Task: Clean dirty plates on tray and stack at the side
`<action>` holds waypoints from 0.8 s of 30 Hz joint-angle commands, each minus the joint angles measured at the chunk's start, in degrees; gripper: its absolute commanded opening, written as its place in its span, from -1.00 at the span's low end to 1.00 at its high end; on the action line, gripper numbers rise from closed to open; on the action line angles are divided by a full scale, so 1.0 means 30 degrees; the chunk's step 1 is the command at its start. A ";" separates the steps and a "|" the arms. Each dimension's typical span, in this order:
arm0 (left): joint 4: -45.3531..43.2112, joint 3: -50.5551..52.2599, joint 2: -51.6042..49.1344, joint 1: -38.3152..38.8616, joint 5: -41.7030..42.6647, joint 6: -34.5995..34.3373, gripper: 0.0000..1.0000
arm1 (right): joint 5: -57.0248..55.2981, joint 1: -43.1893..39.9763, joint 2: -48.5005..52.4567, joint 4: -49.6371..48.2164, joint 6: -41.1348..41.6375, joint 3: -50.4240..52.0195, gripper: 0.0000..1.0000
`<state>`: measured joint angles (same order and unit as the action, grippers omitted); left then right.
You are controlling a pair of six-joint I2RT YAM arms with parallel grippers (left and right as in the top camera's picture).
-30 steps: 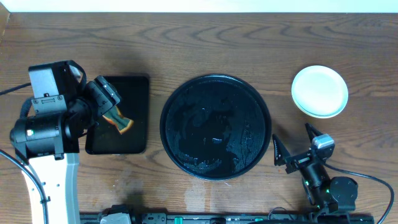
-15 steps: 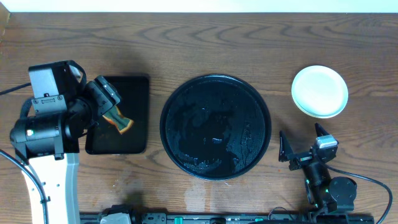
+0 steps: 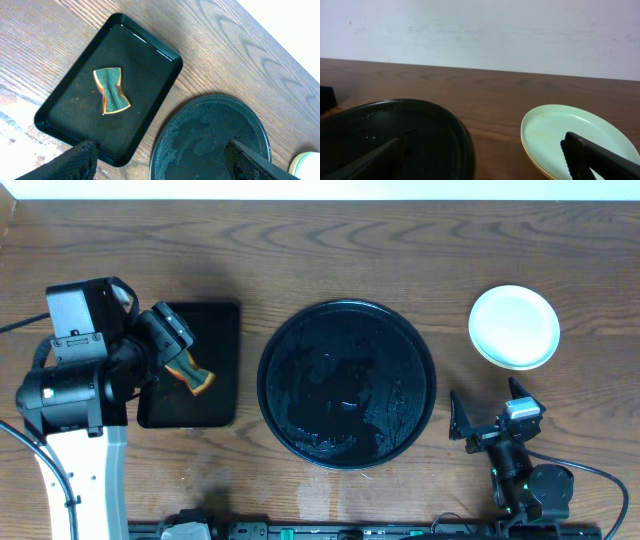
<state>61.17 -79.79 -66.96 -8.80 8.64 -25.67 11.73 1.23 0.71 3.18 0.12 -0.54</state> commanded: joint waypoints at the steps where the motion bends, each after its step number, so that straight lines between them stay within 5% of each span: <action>1: 0.0036 -0.0109 -0.0007 -0.0044 -0.0095 -0.0095 0.64 | -0.0255 -0.0168 -0.0146 0.0058 -0.0350 0.0073 0.98; 17: 0.0138 -0.0109 -0.0007 -0.0044 -0.1151 0.0962 0.64 | -0.0255 -0.0168 -0.0146 0.0058 -0.0350 0.0073 0.99; 20: 0.2025 0.0270 -0.0131 0.0517 -0.0896 0.1129 0.65 | -0.0255 -0.0168 -0.0146 0.0058 -0.0350 0.0073 0.99; 24: 0.1625 0.2273 0.0160 0.1880 -0.0903 0.3446 0.65 | -0.0255 -0.0168 -0.0138 0.0058 -0.0350 0.0073 0.98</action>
<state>67.09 -77.69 -66.83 -6.22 6.50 -22.02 11.68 1.23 0.69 3.18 -0.30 -0.54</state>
